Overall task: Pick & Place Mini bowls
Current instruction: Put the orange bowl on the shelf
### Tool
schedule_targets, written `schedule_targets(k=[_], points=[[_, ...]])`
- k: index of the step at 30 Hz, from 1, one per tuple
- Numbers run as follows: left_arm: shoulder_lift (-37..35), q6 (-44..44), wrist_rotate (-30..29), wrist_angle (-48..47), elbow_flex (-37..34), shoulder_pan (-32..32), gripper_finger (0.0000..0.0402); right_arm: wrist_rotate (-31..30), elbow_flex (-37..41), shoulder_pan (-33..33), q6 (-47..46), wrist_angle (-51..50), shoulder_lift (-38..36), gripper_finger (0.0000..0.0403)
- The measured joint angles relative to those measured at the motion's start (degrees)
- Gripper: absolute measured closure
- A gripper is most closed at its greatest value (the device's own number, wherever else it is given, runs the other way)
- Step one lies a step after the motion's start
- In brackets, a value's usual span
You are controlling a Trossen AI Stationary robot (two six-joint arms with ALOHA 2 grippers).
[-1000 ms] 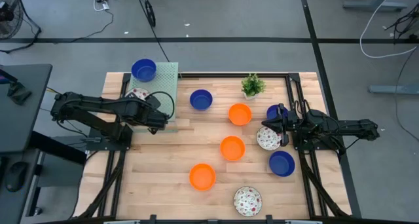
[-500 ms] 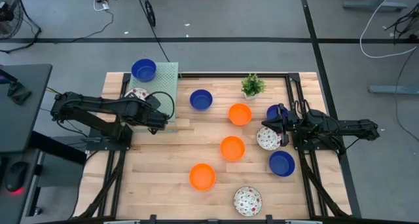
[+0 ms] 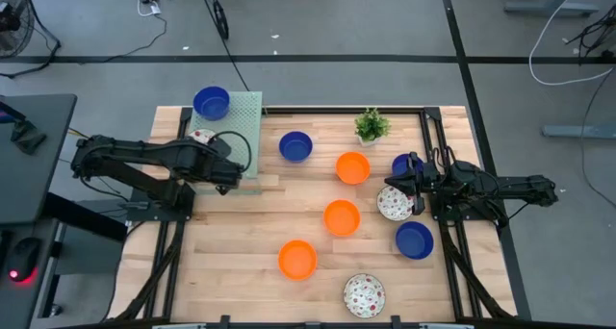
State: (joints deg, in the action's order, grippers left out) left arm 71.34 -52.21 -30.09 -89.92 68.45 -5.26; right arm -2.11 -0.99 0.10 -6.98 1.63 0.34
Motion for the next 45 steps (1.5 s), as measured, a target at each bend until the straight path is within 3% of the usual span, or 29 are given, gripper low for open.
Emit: schedule_targets(k=[7, 16, 22, 28, 34, 45], points=[[-0.9, 0.1, 0.0, -0.2, 0.8, 0.0, 0.0158, 0.0, 0.0, 0.0, 0.0, 0.0, 0.0, 0.0392], [-1.3, 2.0, -2.7, 2.6, 13.1, -1.3, 0.0155, 0.0, 0.0, 0.0, 0.0, 0.0, 0.0, 0.0392], [-0.7, 15.8, -5.2, 29.0, 12.6, -8.0, 0.0166, 0.0, 0.0, 0.0, 0.0, 0.0, 0.0, 0.0392], [6.0, 34.9, -6.8, 57.5, 7.9, -13.3, 0.017, 0.0, 0.0, 0.0, 0.0, 0.0, 0.0, 0.0392], [19.3, 38.5, -6.7, 66.3, 6.8, -13.3, 0.017, 0.0, 0.0, 0.0, 0.0, 0.0, 0.0, 0.0392], [41.8, 44.9, 15.9, 86.6, 6.9, -9.1, 0.0171, 0.0, 0.0, 0.0, 0.0, 0.0, 0.0, 0.0392]])
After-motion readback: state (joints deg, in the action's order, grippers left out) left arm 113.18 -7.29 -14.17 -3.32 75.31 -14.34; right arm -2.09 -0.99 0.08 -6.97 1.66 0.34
